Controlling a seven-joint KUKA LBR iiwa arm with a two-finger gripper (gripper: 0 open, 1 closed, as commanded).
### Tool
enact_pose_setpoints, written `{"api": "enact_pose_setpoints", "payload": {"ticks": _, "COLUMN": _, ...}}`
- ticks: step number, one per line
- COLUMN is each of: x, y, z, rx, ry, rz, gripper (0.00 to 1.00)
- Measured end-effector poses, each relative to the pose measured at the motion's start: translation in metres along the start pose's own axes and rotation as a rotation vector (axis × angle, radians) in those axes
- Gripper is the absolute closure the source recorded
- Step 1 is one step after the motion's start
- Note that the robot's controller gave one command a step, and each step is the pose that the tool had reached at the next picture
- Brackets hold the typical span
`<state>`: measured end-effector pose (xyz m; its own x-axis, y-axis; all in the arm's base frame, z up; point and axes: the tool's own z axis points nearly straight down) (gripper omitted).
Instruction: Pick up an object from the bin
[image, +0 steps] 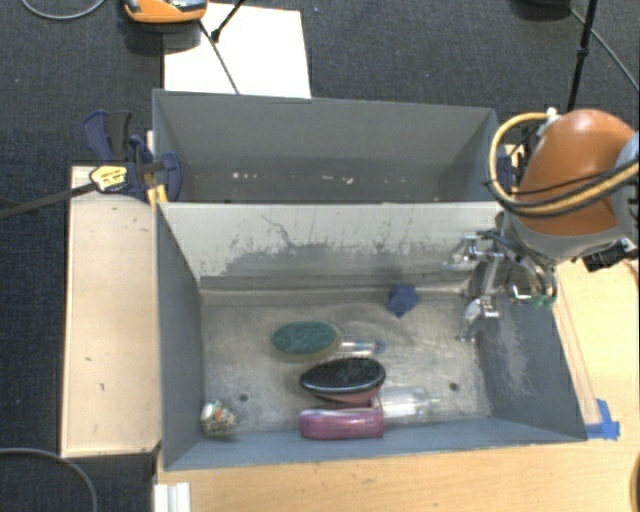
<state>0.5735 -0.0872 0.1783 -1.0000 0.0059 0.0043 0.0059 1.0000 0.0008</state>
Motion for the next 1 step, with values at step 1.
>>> {"api": "enact_pose_setpoints", "payload": {"ticks": 1, "x": 0.0248, "y": 0.0931, "z": 0.1065, "rx": 0.001, "ry": -0.012, "rz": -0.142, "gripper": 0.00}}
